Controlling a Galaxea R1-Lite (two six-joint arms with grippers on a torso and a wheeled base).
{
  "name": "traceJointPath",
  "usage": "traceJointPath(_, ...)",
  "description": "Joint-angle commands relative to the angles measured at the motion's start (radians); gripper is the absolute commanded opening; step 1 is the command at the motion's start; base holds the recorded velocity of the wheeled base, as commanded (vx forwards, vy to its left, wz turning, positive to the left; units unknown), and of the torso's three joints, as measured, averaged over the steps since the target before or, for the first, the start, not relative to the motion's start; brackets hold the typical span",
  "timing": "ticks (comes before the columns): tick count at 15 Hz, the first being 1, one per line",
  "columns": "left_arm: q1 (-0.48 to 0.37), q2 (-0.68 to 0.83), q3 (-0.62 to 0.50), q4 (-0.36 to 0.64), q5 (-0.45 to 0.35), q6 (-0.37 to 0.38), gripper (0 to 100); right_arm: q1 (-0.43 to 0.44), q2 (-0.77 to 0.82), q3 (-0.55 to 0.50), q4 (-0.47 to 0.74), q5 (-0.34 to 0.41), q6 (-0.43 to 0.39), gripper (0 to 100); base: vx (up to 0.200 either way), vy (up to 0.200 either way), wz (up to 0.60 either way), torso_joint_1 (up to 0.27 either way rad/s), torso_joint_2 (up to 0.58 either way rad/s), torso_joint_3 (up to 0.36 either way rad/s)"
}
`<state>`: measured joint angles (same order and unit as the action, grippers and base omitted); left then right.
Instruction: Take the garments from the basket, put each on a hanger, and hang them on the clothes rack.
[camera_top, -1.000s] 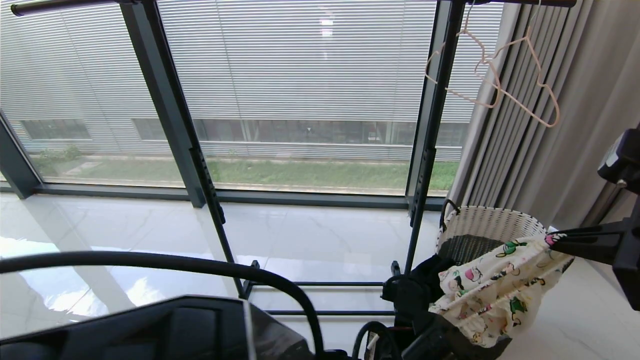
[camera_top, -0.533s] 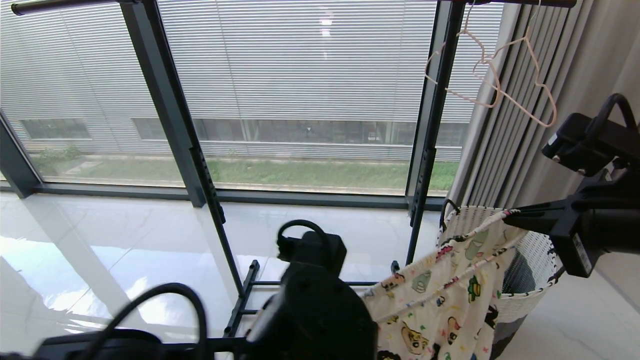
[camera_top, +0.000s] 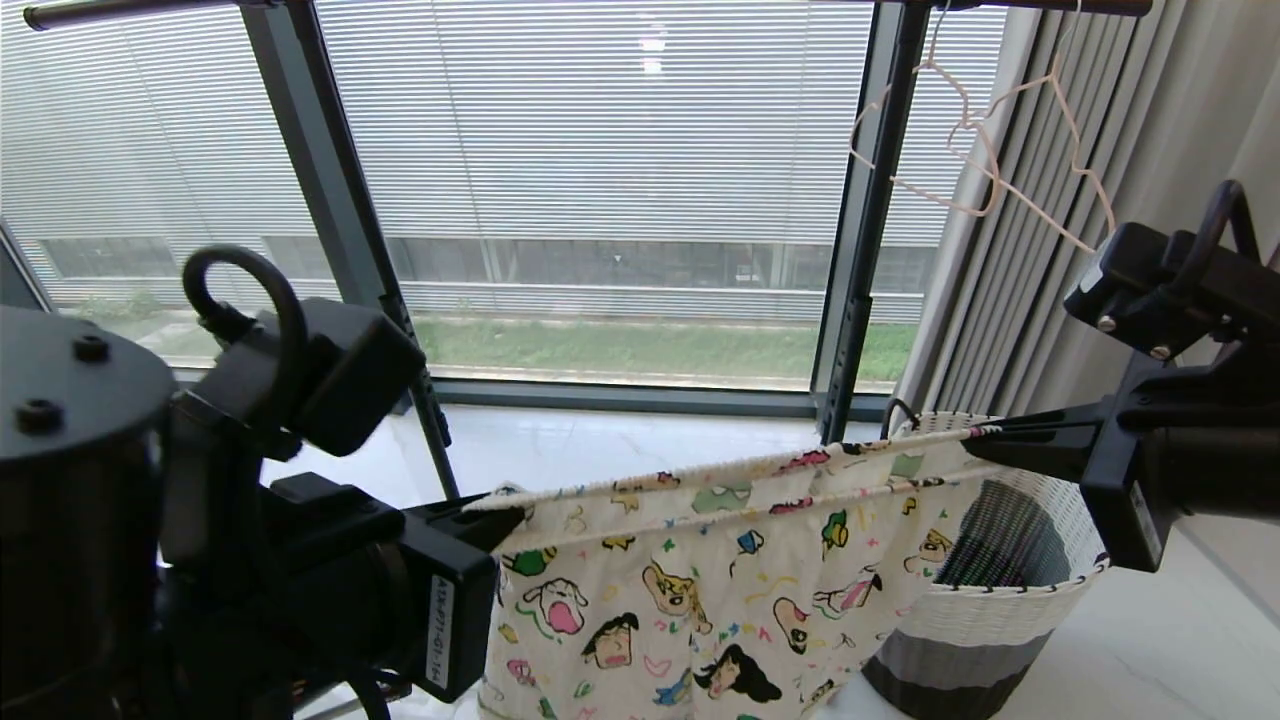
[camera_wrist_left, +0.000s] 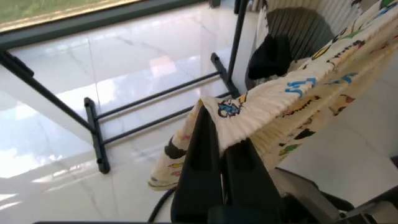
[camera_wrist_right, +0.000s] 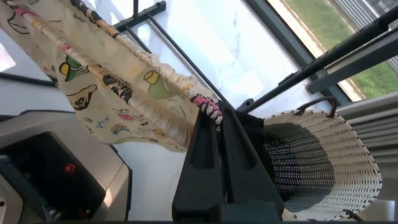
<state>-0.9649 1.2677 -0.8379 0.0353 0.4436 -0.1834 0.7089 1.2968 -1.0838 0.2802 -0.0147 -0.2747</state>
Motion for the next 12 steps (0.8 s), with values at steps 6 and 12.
traceJointPath(6, 0.193, -0.021, -0.15, -0.054, -0.247, 0.216, 0, -0.011, 0.07, -0.192, -0.004, 0.013, -0.003, 0, 0.0, 0.0, 0.0, 0.0, 0.0, 0.0)
traceJointPath(12, 0.163, -0.021, -0.171, -0.023, -0.25, 0.216, 0, -0.009, 0.079, -0.311, 0.086, 0.013, -0.005, 0, 0.0, 0.0, 0.0, 0.0, 0.0, 0.0)
